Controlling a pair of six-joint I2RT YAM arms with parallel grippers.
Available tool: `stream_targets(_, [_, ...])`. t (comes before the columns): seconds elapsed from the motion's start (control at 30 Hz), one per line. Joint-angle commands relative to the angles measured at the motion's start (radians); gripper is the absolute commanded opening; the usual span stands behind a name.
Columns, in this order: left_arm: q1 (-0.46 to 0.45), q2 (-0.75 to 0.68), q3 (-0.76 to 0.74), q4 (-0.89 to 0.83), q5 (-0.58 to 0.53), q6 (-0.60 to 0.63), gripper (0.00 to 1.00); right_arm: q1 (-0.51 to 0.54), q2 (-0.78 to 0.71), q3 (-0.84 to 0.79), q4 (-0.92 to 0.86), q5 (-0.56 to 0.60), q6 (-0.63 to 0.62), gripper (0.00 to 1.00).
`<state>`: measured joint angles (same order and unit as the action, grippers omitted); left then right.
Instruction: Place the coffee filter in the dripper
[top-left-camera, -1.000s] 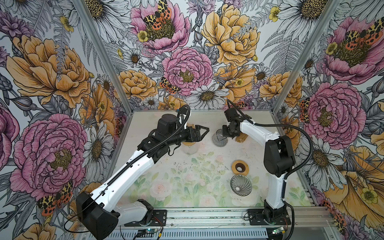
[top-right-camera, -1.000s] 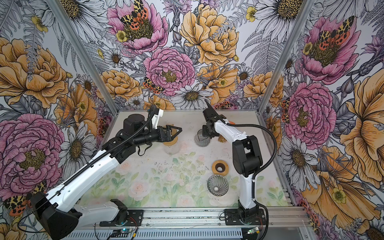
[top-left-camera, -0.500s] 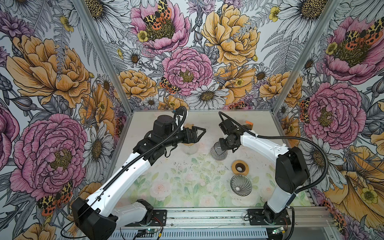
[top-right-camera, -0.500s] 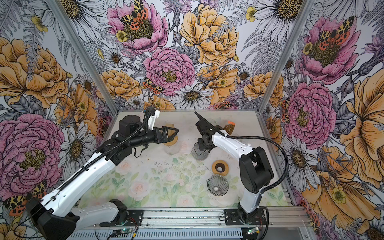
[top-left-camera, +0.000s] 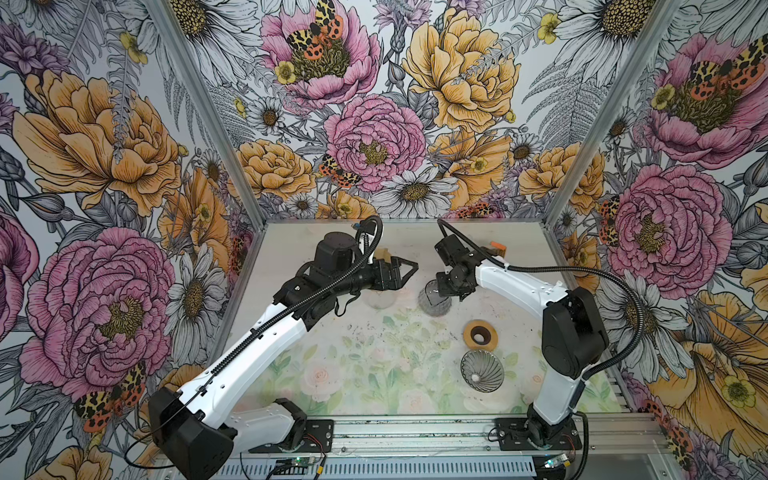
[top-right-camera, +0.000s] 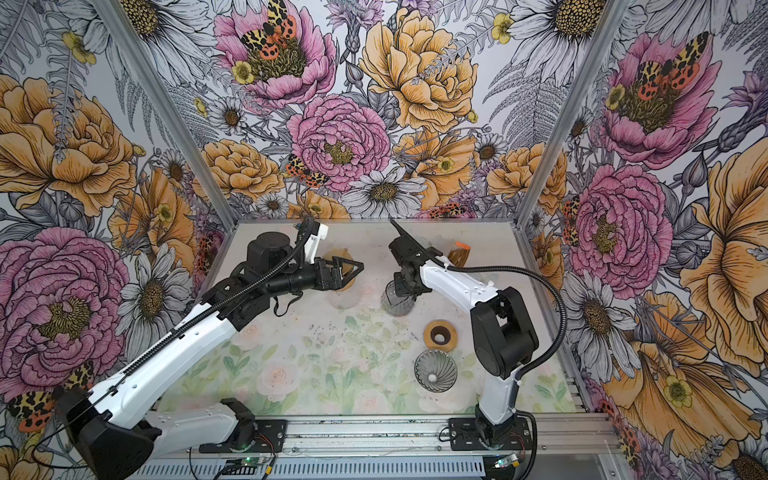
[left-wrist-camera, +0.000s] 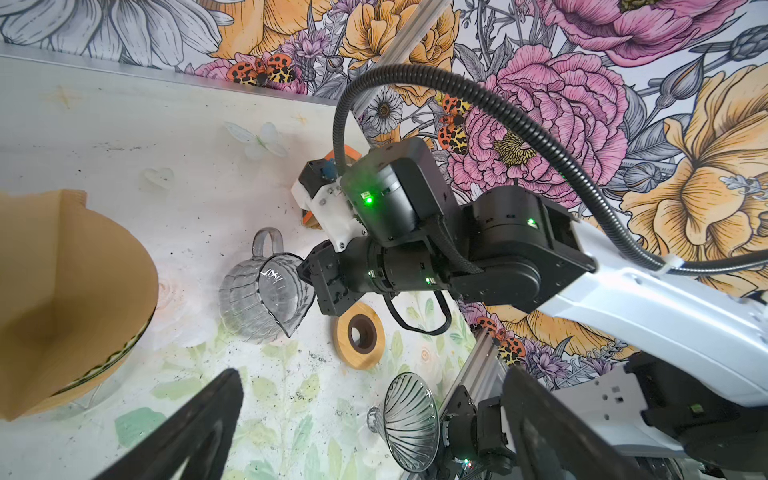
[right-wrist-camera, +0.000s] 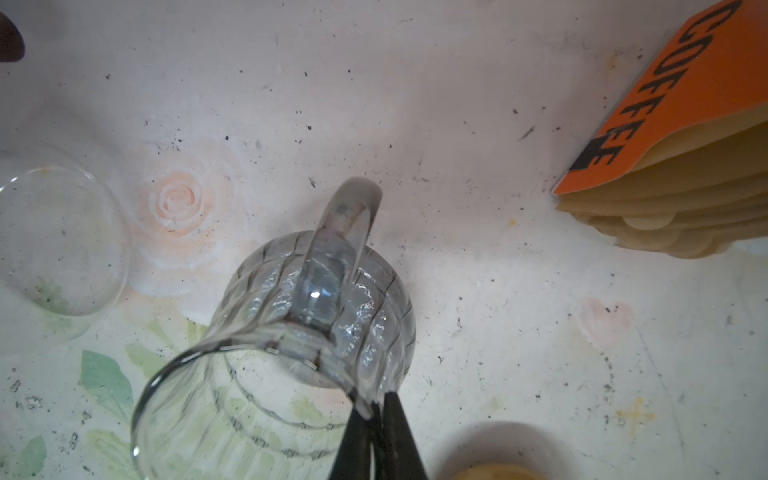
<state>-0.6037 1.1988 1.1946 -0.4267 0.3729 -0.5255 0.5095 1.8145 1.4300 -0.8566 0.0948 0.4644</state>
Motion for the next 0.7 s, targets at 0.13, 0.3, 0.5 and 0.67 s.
stream_targets(0.13, [-0.012, -0.006, -0.025, 0.035, -0.017, -0.034, 0.99, 0.004, -0.079, -0.043, 0.024, -0.061, 0.003, 0.07])
stream_targets(0.3, [-0.045, 0.001, -0.027, 0.057, -0.037, -0.060, 0.99, 0.023, -0.098, -0.082, 0.022, -0.073, -0.022, 0.07])
stream_targets(0.5, [-0.047, 0.030, -0.019, 0.057, -0.058, -0.122, 0.99, 0.029, -0.093, -0.111, 0.022, -0.041, -0.005, 0.12])
stream_targets(0.67, [-0.049, 0.049, -0.009, 0.050, -0.069, -0.129, 0.99, 0.035, -0.103, -0.103, 0.022, -0.023, -0.009, 0.24])
